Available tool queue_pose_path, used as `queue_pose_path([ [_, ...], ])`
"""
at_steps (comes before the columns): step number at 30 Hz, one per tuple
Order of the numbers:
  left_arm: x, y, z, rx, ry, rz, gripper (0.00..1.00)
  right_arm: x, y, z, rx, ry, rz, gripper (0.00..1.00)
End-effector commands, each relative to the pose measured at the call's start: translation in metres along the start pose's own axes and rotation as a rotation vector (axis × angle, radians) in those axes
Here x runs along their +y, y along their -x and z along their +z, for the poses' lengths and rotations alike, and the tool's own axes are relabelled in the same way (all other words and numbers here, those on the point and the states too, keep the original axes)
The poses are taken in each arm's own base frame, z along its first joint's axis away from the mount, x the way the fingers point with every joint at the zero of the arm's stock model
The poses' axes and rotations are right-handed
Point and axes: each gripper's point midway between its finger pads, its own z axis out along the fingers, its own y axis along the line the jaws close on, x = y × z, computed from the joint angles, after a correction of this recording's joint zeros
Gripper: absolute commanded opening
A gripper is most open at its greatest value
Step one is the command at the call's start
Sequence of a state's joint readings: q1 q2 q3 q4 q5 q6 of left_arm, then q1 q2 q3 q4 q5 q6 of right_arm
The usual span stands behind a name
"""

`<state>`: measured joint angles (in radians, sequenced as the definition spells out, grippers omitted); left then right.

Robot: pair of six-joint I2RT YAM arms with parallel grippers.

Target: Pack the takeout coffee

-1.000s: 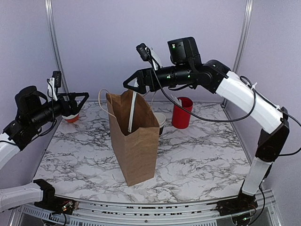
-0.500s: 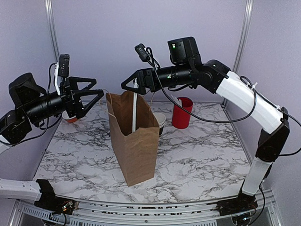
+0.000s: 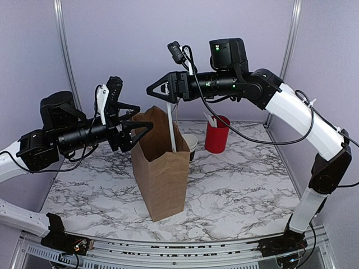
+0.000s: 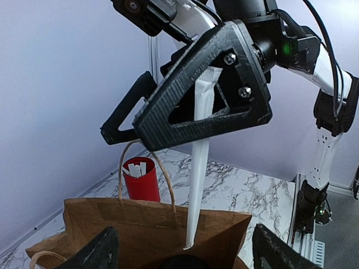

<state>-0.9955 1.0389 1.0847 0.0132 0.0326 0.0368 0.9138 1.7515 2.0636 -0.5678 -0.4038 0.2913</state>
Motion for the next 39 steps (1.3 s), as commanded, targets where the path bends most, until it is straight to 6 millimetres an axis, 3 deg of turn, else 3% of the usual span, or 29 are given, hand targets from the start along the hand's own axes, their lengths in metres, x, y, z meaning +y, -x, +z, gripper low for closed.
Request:
queue_pose_path([
  [1, 0.0, 0.02, 0.009, -0.058, 0.035, 0.039, 0.8, 0.012, 0.021, -0.012, -0.068, 0.037, -0.006, 0.86],
  [9, -0.005, 0.014, 0.022, -0.057, 0.029, 0.013, 0.72, 0.013, 0.021, -0.009, -0.077, 0.048, -0.003, 0.86],
  [28, -0.017, 0.027, 0.051, -0.107, 0.003, -0.012, 0.57, 0.014, 0.018, -0.001, -0.072, 0.058, 0.002, 0.87],
  [39, -0.017, 0.026, 0.053, -0.116, 0.012, -0.025, 0.34, 0.015, 0.019, -0.001, -0.078, 0.059, 0.001, 0.87],
])
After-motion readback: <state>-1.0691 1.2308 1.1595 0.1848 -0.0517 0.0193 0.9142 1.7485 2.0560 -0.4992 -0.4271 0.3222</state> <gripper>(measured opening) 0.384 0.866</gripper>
